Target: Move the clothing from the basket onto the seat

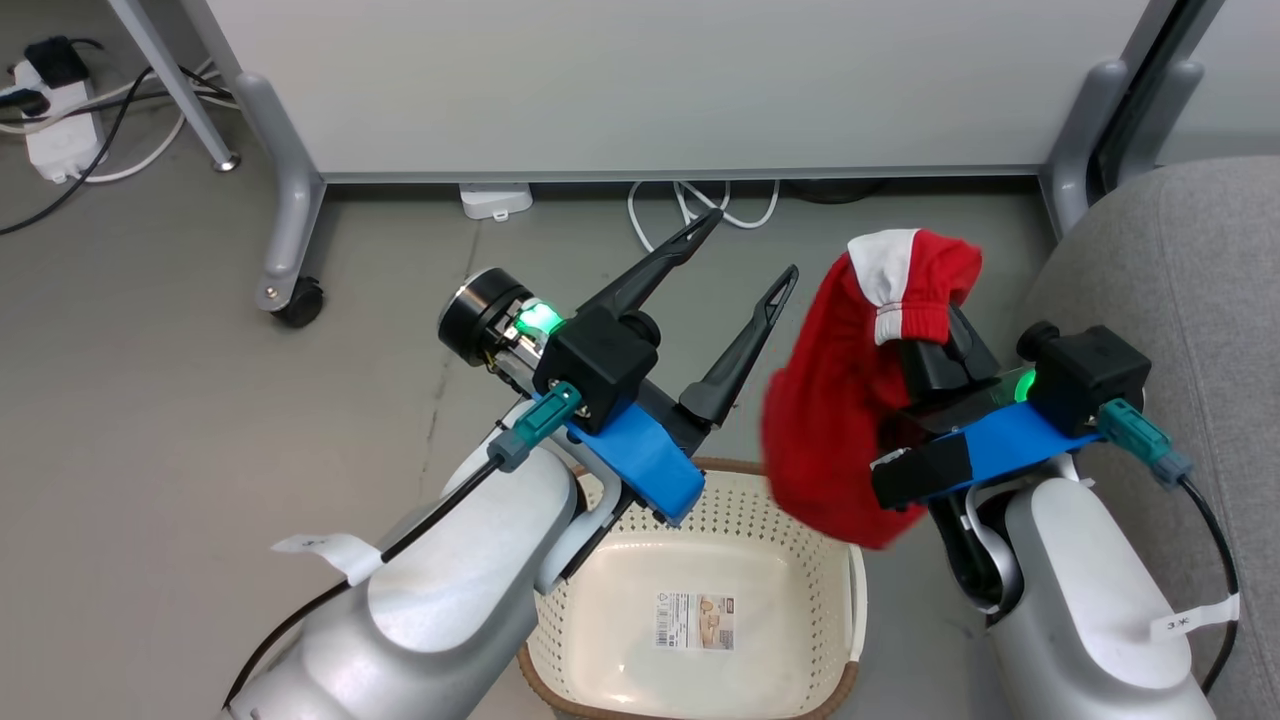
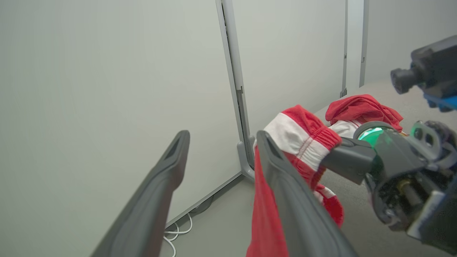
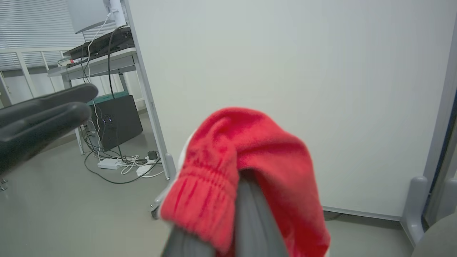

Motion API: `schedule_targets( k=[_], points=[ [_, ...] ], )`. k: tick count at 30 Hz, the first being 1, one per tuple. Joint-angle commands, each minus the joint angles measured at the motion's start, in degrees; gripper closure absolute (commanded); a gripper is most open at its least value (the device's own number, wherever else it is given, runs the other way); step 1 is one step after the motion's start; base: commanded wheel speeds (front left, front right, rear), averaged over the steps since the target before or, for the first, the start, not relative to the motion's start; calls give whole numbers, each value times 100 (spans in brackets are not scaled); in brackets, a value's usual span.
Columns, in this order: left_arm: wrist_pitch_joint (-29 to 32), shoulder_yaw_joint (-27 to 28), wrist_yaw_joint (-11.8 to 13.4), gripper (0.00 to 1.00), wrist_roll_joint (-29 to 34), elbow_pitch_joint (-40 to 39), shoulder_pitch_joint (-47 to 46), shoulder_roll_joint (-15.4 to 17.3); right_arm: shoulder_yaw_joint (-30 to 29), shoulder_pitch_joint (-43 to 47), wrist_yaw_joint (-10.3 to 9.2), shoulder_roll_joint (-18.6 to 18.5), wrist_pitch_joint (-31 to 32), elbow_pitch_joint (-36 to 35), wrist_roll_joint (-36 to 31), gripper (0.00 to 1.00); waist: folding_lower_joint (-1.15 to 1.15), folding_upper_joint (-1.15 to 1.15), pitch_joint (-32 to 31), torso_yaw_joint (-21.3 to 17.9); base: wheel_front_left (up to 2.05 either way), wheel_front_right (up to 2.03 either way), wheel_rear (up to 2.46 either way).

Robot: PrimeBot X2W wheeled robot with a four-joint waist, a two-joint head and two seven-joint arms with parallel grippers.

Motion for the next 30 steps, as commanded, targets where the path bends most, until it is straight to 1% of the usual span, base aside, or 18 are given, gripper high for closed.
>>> schedule_targets(
  k=[1, 5, 12, 18, 30],
  points=[
    [-39, 10, 26, 0, 2, -18, 1, 31, -19, -42, 3, -9, -23, -31, -34, 100, 0, 0, 35, -19, 0, 0, 0],
    [-54, 31, 77, 0, 16, -55, -22, 75, -46, -135, 3, -9, -24, -79, -53, 100, 0, 0, 150, -149, 0, 0, 0],
    [-88, 36, 113, 0, 58, -155, -50, 185, -97, -260, 3, -8, -24, -201, -98, 100, 0, 0, 392, -581, 0, 0, 0],
    [-84, -30, 94, 0, 106, -181, -41, 273, -188, -279, 3, -7, -24, -367, -137, 100, 0, 0, 577, -983, 0, 0, 0],
    [-22, -207, 43, 0, 165, -199, -149, 313, -479, -77, 3, -6, -24, -700, -263, 100, 0, 0, 831, -1708, 0, 0, 0]
  ],
)
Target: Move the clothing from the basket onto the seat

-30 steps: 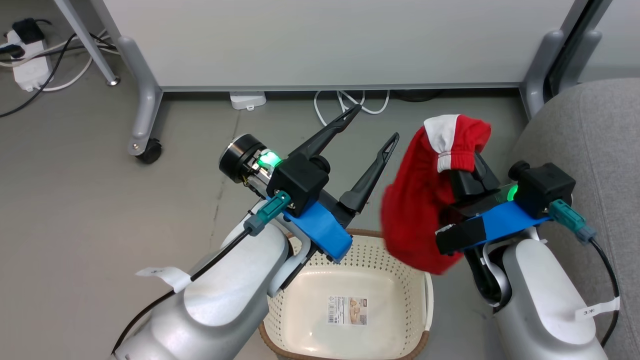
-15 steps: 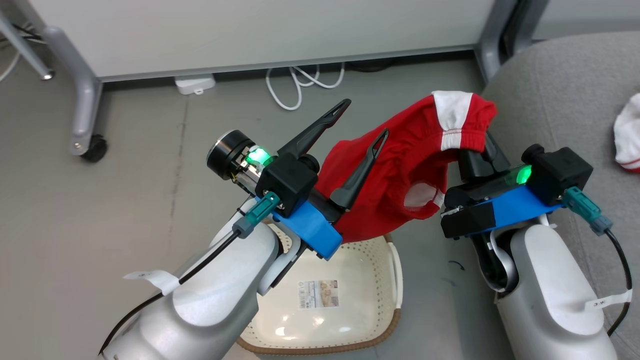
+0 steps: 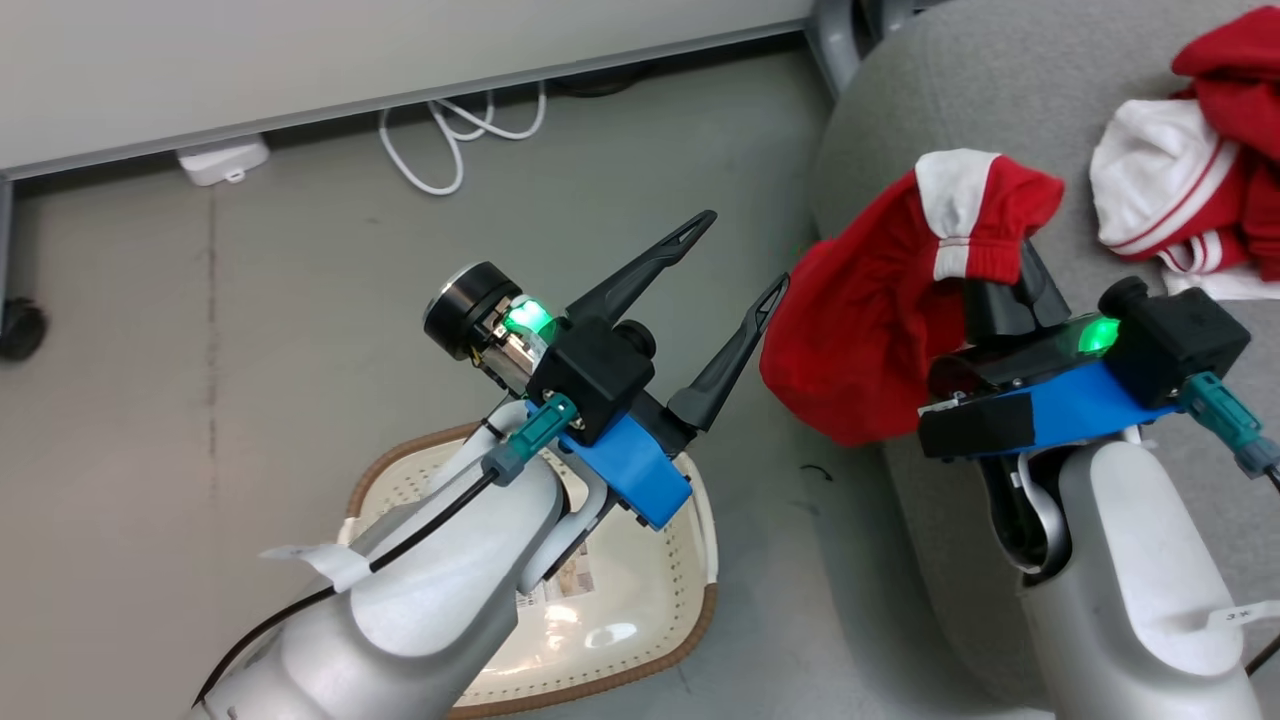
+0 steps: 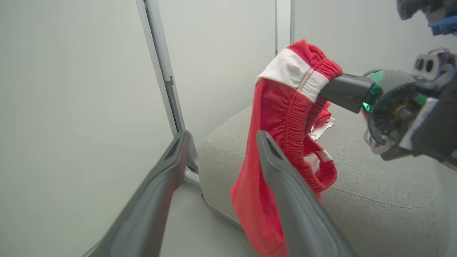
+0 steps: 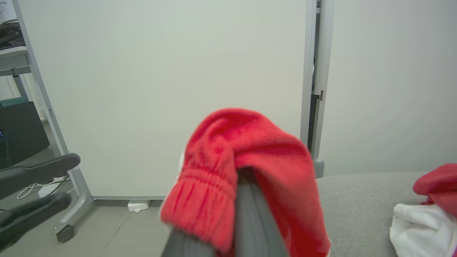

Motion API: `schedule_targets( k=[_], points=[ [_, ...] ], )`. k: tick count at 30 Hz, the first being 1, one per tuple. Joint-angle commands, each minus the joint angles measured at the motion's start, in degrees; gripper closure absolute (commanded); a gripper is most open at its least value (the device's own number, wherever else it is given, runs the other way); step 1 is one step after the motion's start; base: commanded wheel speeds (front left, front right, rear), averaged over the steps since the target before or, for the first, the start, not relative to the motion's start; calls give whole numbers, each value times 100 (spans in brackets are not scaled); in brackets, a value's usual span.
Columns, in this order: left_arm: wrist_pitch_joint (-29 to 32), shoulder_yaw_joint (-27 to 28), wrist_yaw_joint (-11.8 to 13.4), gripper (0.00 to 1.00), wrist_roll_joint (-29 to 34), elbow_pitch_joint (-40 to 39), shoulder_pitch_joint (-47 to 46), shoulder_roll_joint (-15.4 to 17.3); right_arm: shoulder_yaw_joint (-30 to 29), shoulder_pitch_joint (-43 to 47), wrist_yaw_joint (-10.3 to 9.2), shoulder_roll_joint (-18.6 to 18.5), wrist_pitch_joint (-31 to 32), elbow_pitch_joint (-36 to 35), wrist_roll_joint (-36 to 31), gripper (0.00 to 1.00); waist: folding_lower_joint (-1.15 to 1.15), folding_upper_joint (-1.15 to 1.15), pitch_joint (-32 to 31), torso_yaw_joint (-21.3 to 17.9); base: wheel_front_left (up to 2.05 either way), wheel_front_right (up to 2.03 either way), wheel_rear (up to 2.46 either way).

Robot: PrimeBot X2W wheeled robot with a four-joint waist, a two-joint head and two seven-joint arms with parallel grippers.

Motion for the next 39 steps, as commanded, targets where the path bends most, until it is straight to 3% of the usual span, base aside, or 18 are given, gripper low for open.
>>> schedule_targets(
  k=[1, 18, 30, 39],
  points=[
    [19, -16, -19, 0, 29, -19, -78, 37, -50, 66, 3, -3, -24, -52, -32, 100, 0, 0, 85, -164, 0, 0, 0],
    [129, -300, -77, 0, 116, -68, -173, 60, -618, 360, 3, -2, -24, -314, 66, 100, 0, 0, 327, -859, 0, 0, 0],
    [110, -320, -4, 0, 88, -94, -206, 120, -835, 62, 3, -4, -24, -544, -85, 100, 0, 0, 439, -794, 0, 0, 0],
    [88, -283, 100, 0, 139, -269, -317, 205, -1315, -1188, 3, -64, -24, -967, -592, 100, 0, 0, 948, -575, 0, 0, 0]
  ],
)
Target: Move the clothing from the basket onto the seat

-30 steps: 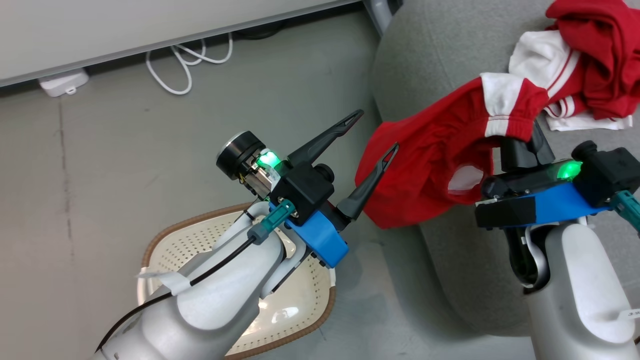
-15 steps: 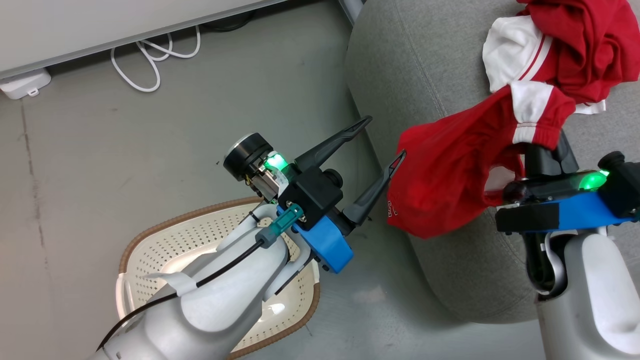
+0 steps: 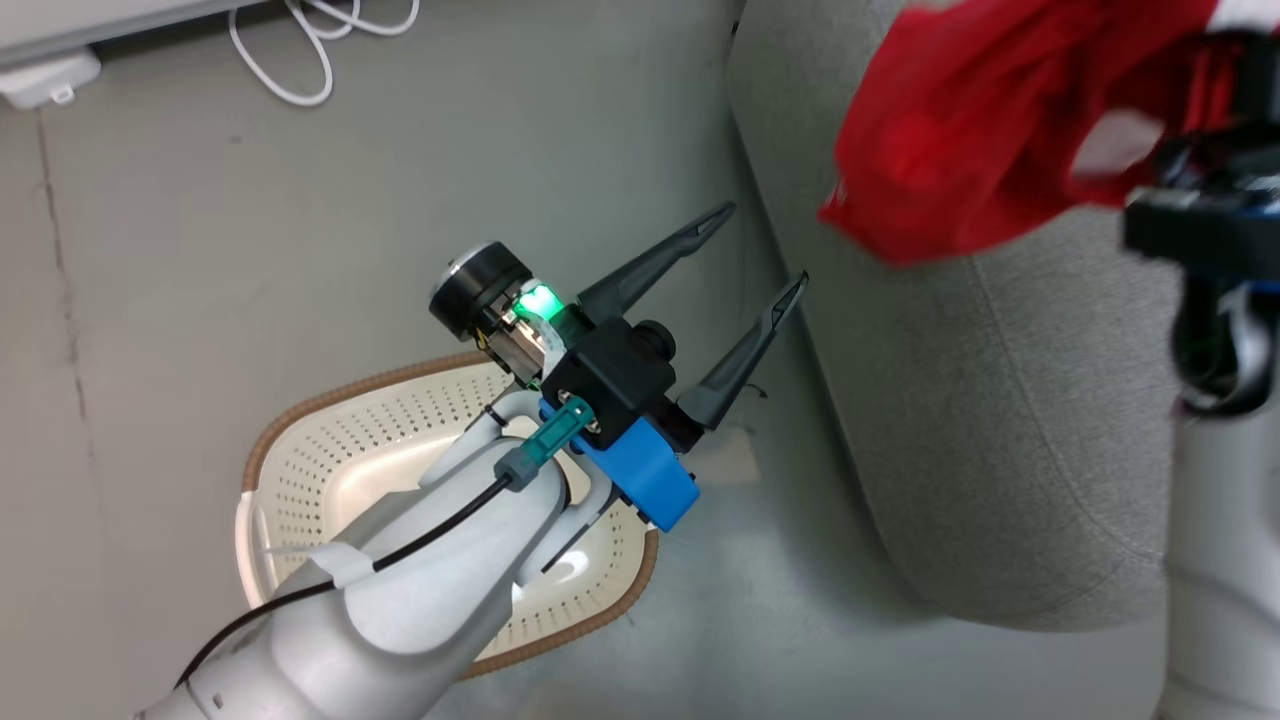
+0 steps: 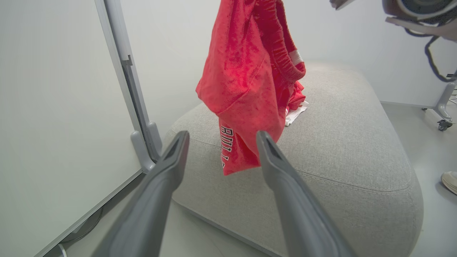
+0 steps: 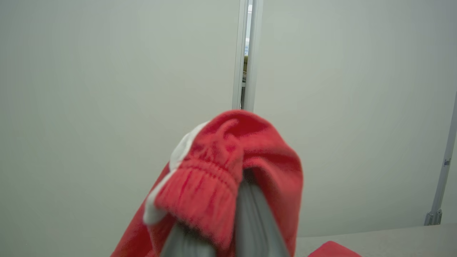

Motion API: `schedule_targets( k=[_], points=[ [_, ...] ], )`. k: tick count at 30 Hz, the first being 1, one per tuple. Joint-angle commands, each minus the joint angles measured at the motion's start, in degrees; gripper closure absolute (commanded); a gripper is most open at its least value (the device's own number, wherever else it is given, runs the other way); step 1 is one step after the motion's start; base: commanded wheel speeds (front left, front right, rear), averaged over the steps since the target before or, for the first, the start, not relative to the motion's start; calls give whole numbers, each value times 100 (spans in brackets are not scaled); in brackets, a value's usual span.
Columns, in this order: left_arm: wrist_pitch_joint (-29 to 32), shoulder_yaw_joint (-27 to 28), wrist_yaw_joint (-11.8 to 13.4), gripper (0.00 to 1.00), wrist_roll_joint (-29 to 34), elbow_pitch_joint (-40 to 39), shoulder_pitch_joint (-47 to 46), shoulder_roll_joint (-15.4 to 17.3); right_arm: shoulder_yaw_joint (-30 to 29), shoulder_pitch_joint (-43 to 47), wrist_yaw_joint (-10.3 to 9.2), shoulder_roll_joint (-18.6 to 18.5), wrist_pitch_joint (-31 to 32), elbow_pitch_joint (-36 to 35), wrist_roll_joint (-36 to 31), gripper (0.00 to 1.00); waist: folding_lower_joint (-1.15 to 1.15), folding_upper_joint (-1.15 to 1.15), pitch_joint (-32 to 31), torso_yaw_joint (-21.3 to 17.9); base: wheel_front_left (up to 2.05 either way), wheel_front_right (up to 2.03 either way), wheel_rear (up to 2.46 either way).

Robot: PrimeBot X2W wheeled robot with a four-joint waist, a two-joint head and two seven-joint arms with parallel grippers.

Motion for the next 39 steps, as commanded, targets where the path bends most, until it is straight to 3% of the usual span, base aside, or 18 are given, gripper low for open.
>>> schedule_targets(
  k=[1, 6, 11, 17, 22, 26, 39],
  points=[
    [-8, 27, 37, 0, 33, -31, -110, 49, -61, -189, 3, -75, -23, -50, -52, 100, 0, 0, 176, 86, 0, 0, 0],
    [2, 63, 67, 0, 94, -166, -255, 136, -518, -1122, 2, -514, -24, -163, -168, 100, 0, 0, 630, 217, 0, 0, 0],
    [7, 100, 91, 0, 163, -309, -431, 231, -947, -2016, 3, -1201, -23, 49, -214, 100, 0, 0, 1050, 272, 0, 0, 0],
    [9, 112, 116, 0, 228, -396, -566, 319, -1281, -2830, 2, -2375, -23, 937, -197, 100, 0, 0, 1380, 274, 0, 0, 0],
    [20, 106, 132, 0, 248, -423, -595, 381, -1552, -3115, 3, -2928, -23, 1880, -198, 100, 0, 0, 1542, 229, 0, 0, 0],
    [23, 83, 144, 0, 245, -440, -619, 390, -1689, -2891, 3, -2921, -23, 2423, -344, 98, 0, 0, 1631, 210, 0, 0, 0],
    [13, 5, 142, 0, 239, -440, -750, 358, -2262, -1761, 2, -1947, -23, 3048, -643, 100, 0, 0, 1745, 307, 0, 0, 0]
  ],
)
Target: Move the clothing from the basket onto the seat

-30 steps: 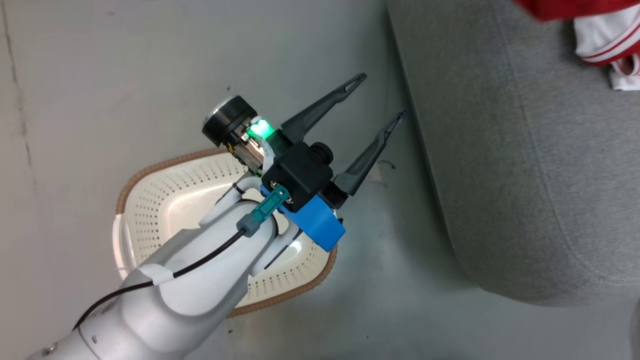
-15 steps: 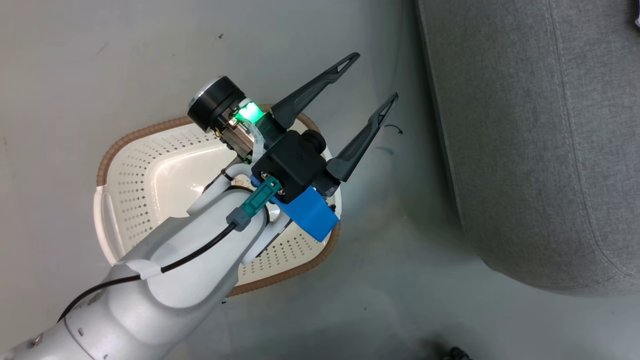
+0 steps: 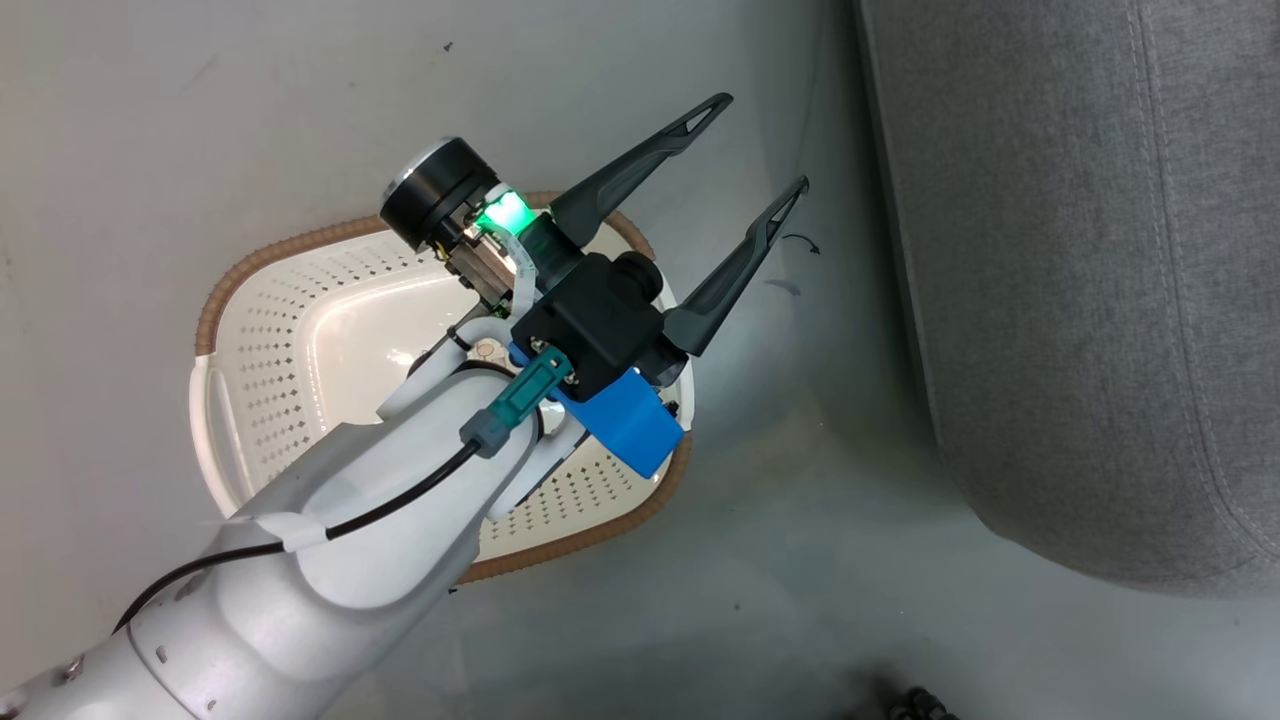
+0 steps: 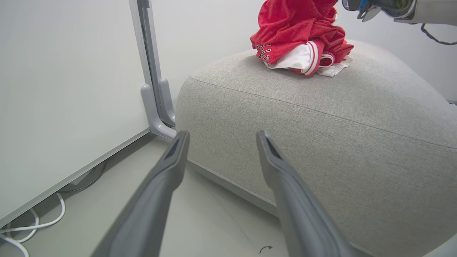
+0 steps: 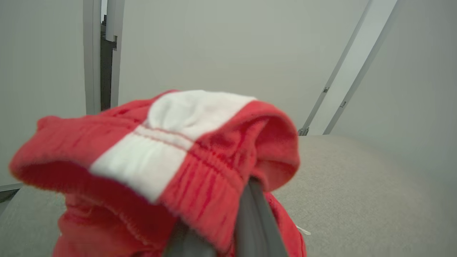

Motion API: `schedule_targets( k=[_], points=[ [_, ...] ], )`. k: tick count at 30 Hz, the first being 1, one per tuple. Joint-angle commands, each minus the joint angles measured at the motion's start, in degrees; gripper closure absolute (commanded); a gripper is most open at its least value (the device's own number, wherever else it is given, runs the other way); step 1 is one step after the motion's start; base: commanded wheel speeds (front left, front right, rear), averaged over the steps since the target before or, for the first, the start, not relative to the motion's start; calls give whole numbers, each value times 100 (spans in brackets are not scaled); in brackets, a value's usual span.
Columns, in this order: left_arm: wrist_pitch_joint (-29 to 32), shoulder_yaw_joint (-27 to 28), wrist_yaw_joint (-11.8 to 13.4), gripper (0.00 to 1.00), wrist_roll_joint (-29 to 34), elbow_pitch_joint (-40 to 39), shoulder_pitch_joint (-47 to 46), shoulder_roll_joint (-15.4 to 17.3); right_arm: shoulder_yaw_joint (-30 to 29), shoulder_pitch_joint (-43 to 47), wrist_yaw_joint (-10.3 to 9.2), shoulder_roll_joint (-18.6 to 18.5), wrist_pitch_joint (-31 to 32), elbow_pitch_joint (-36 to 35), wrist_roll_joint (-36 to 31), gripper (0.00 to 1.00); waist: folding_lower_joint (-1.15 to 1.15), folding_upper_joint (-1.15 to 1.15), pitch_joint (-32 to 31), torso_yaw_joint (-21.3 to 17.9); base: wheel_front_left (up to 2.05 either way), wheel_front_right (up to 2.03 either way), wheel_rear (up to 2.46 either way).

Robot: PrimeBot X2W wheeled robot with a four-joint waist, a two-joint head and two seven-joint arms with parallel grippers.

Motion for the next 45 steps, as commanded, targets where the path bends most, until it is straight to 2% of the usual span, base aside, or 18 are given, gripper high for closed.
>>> schedule_targets(
  k=[1, 6, 7, 8, 9, 17, 30, 37, 45],
  points=[
    [-18, 0, 20, 0, -2, -3, -102, -5, -45, 121, 1, 24, -22, 58, -41, 100, 0, 0, -8, 17, 0, 0, 0],
    [-42, -7, 33, 0, -35, 33, -115, -4, -197, 342, 1, 141, -23, 264, -37, 100, 0, 0, -54, 34, 0, 0, 0],
    [-52, -9, 37, 0, -33, 41, -104, -3, -229, 359, 1, 153, -22, 264, -4, 60, 0, 0, -72, 28, 0, 0, 0],
    [-65, -13, 43, 0, -34, 59, -84, 2, -226, 389, 1, 178, -22, 273, 22, 42, 0, 0, -106, 16, 0, 0, 0],
    [-76, -19, 48, 0, -43, 74, -61, 2, -212, 431, 1, 180, -22, 271, 19, 0, 0, 0, -145, 3, 0, 0, 0],
    [-180, -21, 66, 0, -153, 231, 171, -85, -90, 1169, 1, 247, -22, 72, 52, 0, 0, 0, -728, -17, 0, 0, 0],
    [-278, 255, 224, 0, -404, 427, 828, -175, 266, 2773, 1, 606, -22, -367, 268, 0, 0, 0, -1773, 92, 0, 0, 0],
    [-279, 770, 353, 0, -442, 222, 1412, -174, 641, 3399, 1, 974, -22, -976, 441, 0, 0, 0, -2307, 248, 0, 0, 0],
    [-281, 1572, 372, 0, -291, 23, 2140, -165, 1264, 3871, 2, 1321, -23, -1652, 561, 0, 0, 0, -2739, 544, 0, 0, 0]
  ],
)
